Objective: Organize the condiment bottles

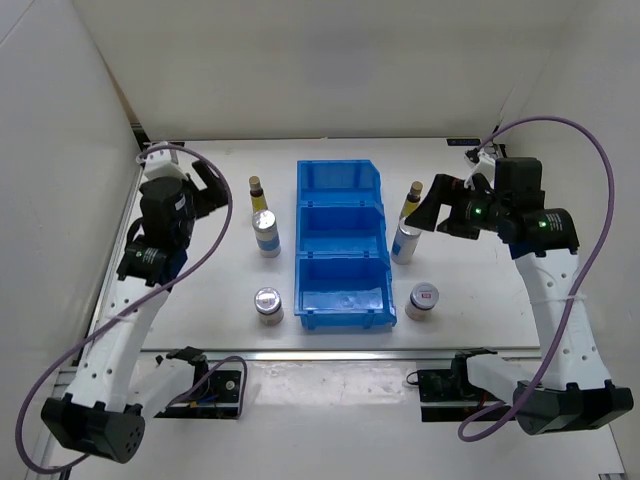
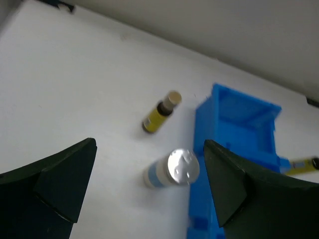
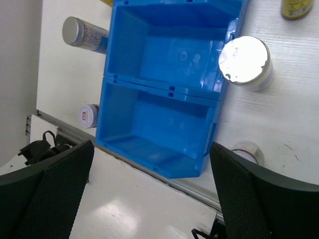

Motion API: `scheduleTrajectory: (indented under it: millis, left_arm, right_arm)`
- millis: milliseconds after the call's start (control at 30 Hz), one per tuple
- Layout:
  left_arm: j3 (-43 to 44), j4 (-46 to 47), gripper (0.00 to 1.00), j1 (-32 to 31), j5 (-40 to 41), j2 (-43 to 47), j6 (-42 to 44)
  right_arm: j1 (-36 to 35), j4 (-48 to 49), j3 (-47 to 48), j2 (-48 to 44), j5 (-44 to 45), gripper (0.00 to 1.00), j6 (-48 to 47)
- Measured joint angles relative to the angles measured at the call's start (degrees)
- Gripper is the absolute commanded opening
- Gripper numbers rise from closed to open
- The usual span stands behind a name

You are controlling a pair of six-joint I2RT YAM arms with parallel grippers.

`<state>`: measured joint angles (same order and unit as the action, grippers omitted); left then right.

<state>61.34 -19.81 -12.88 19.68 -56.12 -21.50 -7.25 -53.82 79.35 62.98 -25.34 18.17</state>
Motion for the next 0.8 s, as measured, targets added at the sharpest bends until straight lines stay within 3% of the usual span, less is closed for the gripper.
scheduleTrajectory:
  millis: [100, 300, 400, 600, 800]
  left_arm:
    - [-0.3, -8.7, 0.99, -0.3, -6.8, 3.1, -5.7]
    - [-2.3, -23.3, 0.99, -0.3, -6.2, 14.3, -17.7]
    - [-4.5, -26.6, 0.99, -0.3, -7.5, 20.0, -18.6]
    - [-5.2, -27.9, 0.99, -0.3, -17.0, 12.1, -17.1]
    - [-11.6, -31.4, 0.99, -0.3, -20.4, 5.9, -18.0]
  right_arm:
    - [-0.5, -1.0, -0.1, -0.3, 2.6, 1.00, 0.0]
    - [-0.4, -5.4, -2.4, -1.8, 7.3, 1.00, 1.7]
    - [-0.4, -8.3, -6.4, -4.0, 7.7, 1.00, 3.2]
    - [-0.4, -14.1, -13.7, -10.5, 7.3, 0.96, 7.2]
    - [-0.5, -17.5, -19.6, -9.4, 11.6, 0.96, 9.9]
